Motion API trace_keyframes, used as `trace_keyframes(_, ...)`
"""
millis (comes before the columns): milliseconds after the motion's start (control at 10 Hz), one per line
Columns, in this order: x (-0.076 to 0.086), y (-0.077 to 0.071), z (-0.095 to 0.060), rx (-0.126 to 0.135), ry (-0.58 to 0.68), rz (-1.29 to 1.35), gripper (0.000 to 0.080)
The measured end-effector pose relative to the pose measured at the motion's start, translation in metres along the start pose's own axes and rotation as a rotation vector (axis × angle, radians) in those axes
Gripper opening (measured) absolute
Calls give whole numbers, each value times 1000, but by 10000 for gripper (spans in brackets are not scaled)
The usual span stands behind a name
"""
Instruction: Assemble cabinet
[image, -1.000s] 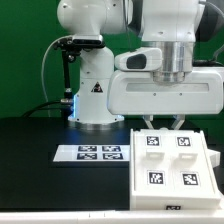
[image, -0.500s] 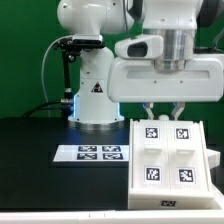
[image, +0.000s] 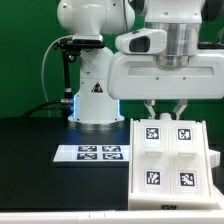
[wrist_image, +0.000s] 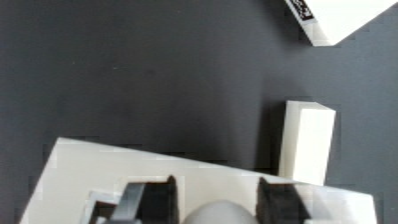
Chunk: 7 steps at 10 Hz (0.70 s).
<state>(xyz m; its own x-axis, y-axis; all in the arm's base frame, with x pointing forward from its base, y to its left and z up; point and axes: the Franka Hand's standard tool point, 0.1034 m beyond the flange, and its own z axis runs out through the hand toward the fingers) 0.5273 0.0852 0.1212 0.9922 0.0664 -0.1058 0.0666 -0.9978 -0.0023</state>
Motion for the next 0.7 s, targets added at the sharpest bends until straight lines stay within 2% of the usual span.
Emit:
trace_keyframes(200,16,0,-21,-10,-21,-39,208)
trace_keyframes(500,44,7,-34,-18,24,-168,194)
trace_keyframes(700,43,8,-33,-20,23,-161,179)
